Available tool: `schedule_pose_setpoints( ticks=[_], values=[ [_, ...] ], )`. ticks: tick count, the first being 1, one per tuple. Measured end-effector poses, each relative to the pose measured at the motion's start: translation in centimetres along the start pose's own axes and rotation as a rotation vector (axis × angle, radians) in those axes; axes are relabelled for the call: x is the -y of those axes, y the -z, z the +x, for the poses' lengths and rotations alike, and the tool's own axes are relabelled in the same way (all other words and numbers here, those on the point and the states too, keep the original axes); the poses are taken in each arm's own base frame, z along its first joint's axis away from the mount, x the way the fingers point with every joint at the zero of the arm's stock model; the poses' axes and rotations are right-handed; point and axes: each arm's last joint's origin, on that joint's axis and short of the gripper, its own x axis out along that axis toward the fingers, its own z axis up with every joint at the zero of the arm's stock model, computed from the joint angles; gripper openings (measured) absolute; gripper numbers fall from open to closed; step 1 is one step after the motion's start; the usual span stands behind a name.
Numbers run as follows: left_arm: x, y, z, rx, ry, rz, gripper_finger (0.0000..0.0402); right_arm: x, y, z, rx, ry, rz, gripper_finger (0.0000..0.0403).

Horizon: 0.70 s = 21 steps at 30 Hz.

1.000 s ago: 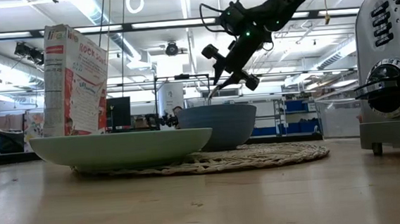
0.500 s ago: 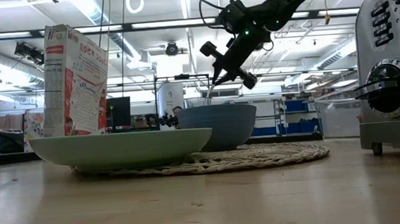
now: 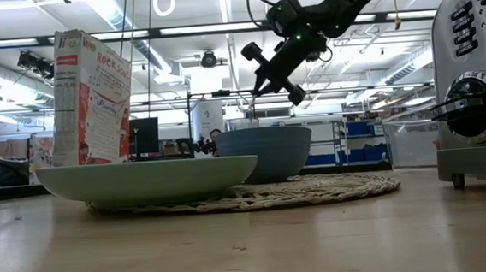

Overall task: Arrange a breakfast setting
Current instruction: Put the spoon on the table mat

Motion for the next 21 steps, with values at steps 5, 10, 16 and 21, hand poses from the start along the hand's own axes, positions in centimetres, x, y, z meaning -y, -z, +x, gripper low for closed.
schedule_pose_setpoints(
  ticks=[5, 10, 16, 21],
  values=[
    [0.0, 0.0, 0.0, 0.000, 0.000, -0.007, 0.0137, -0.6, 0.1, -0.1, 0.015, -0.047, 0.007, 0.0018],
    [0.0, 0.0, 0.0, 0.000, 0.000, -0.006, 0.0137, -1.5, 0.0, -0.9, 0.041, -0.088, 0.012, 0.0012],
    [0.0, 0.0, 0.0, 0.000, -0.001, 0.021, 0.0137, -3.2, -1.0, -3.2, 0.098, -0.133, -0.037, 0.0010],
    [0.0, -0.2, 0.0, 0.020, -0.009, 0.140, 0.0137, -5.0, -2.2, -6.5, 0.107, -0.211, -0.026, 0.0010]
  ],
)
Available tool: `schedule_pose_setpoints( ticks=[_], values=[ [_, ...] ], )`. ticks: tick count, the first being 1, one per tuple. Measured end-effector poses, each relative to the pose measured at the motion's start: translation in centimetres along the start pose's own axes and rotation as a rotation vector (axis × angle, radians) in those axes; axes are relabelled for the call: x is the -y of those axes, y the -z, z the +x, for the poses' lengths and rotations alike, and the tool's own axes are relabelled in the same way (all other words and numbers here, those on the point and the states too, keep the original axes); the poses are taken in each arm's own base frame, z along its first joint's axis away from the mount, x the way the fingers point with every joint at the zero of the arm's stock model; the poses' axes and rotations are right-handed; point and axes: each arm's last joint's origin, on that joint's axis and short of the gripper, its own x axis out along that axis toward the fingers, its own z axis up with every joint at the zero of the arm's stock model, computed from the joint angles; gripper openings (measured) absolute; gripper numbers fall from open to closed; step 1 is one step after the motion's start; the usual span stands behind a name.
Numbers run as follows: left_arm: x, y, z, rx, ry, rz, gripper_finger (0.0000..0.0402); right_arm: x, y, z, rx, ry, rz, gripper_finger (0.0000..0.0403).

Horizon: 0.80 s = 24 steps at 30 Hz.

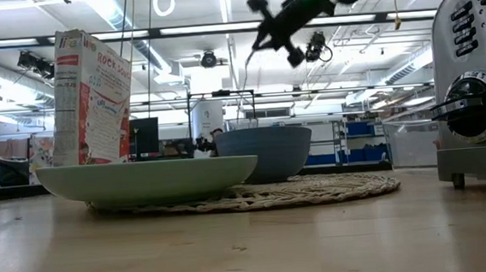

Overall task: Arrange a breakfast setting
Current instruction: Put the spoon on the table mat

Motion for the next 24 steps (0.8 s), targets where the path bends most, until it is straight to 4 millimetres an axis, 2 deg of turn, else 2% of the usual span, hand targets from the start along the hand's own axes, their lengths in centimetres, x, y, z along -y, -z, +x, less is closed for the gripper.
schedule_pose_setpoints(
  ticks=[6, 11, 15, 18, 21, 24],
  values=[
    [-0.1, -0.2, 0.1, 0.020, -0.038, 0.187, 0.0137, -3.5, -1.7, -6.0, -0.063, -0.092, 0.025, 0.0010],
    [-0.3, -0.2, 0.1, 0.012, -0.101, 0.319, 0.0137, -4.8, -2.4, -11.8, -0.177, -0.077, 0.099, 0.0010],
    [-0.5, -0.2, 0.0, -0.005, -0.163, 0.392, 0.0137, -4.4, -1.7, -15.7, -0.346, 0.026, 0.176, 0.0010],
    [-0.5, -0.2, -0.1, -0.006, -0.180, 0.410, 0.0137, -3.4, -0.5, -17.7, -0.481, 0.164, 0.224, 0.0010],
    [-0.4, -0.3, -0.4, 0.005, -0.170, 0.404, 0.0137, -2.3, 0.7, -18.7, -0.591, 0.326, 0.251, 0.0010],
    [0.2, -0.5, -0.8, 0.021, -0.133, 0.387, 0.0137, -1.5, 1.8, -18.6, -0.693, 0.452, 0.270, 0.0010]
  ],
)
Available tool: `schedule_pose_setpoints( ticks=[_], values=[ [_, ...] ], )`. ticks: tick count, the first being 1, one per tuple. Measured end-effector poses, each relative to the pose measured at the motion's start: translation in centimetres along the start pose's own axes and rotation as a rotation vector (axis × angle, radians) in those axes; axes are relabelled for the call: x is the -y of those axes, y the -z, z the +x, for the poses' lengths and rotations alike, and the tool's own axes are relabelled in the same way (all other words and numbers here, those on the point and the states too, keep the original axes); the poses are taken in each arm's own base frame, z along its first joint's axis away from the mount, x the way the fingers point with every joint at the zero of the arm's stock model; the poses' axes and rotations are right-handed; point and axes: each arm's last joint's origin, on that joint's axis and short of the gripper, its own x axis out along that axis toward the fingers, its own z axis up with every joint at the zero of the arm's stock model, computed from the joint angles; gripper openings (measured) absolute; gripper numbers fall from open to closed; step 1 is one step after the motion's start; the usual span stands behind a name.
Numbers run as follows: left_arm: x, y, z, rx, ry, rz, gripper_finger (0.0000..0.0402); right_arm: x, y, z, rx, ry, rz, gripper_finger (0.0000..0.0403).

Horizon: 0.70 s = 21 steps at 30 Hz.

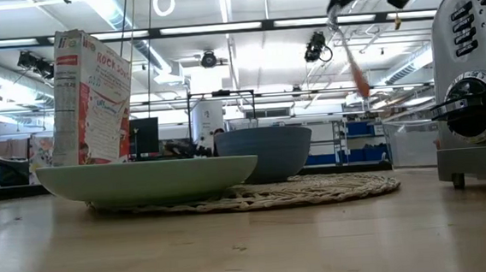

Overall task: Arrange a breakfast setting
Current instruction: Put the spoon on the table mat

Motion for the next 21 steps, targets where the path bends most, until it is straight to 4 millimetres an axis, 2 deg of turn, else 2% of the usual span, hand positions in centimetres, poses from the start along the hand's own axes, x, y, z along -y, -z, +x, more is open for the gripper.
schedule_pose_setpoints(
  ticks=[5, 13, 16, 21],
  values=[
    [0.7, -0.3, -0.5, 0.012, 0.052, -0.007, 0.0137, -0.3, -0.4, 2.6, -0.112, 0.088, 0.082, 0.0010],
    [1.6, 0.1, -1.2, -0.024, 0.124, 0.024, 0.0137, -0.4, -1.2, 7.9, -0.198, 0.265, 0.259, 0.0010],
    [1.6, 0.2, -1.7, -0.040, 0.142, 0.040, 0.0137, 0.4, -1.6, 10.1, -0.240, 0.400, 0.334, 0.0010],
    [1.3, 0.9, -3.3, -0.096, 0.190, 0.012, 0.0137, 1.6, -2.2, 12.2, -0.185, 0.584, 0.504, 0.0010]
  ],
)
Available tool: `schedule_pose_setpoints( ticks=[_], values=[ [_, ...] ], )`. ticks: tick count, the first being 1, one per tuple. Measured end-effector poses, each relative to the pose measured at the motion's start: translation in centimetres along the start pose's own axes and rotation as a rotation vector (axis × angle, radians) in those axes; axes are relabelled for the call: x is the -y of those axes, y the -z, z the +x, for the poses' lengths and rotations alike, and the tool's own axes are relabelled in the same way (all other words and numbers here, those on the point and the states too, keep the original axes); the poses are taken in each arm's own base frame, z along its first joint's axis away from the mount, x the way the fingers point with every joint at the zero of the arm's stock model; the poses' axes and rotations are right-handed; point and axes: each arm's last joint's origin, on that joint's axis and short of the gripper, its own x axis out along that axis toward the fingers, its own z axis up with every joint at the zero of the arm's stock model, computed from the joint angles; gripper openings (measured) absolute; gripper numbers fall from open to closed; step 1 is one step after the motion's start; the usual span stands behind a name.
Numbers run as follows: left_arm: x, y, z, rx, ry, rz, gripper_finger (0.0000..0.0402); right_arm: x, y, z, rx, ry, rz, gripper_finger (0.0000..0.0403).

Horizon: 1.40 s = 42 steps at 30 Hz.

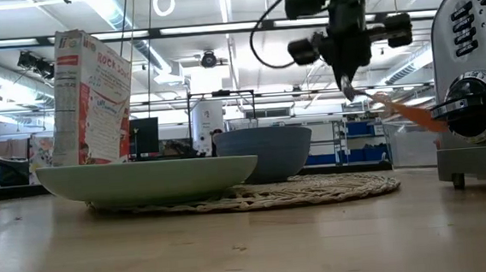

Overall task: Arrange a breakfast setting
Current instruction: Put the spoon on the table mat

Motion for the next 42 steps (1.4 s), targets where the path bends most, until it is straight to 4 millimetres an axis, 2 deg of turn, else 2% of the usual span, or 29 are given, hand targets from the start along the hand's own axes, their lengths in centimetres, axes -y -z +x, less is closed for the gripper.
schedule_pose_setpoints(
  ticks=[5, 14, 20, 24, 35, 42],
  values=[
    [-0.2, 0.8, -1.6, -0.041, 0.045, -0.003, 0.0137, -1.9, -1.7, 1.4, 0.008, -0.009, 0.123, 0.0010],
    [-0.7, 1.0, -3.1, -0.024, 0.070, -0.055, 0.0137, -3.9, -4.6, 5.2, -0.002, 0.119, 0.197, 0.0010],
    [-0.9, 1.2, -3.4, -0.028, 0.064, -0.050, 0.0137, -4.6, -7.1, 6.1, 0.013, 0.155, 0.231, 0.0010],
    [-1.4, 1.3, -3.4, -0.047, -0.003, -0.045, 0.0137, -5.0, -8.4, 6.7, 0.003, 0.168, 0.228, 0.0010],
    [-2.4, 1.8, -3.2, -0.091, -0.093, -0.050, 0.0137, -6.0, -9.5, 8.8, -0.056, 0.164, 0.278, 0.0016],
    [-2.5, 1.9, -3.2, -0.099, -0.103, -0.048, 0.0137, -6.4, -9.9, 8.9, -0.025, 0.132, 0.285, 0.0058]
  ],
)
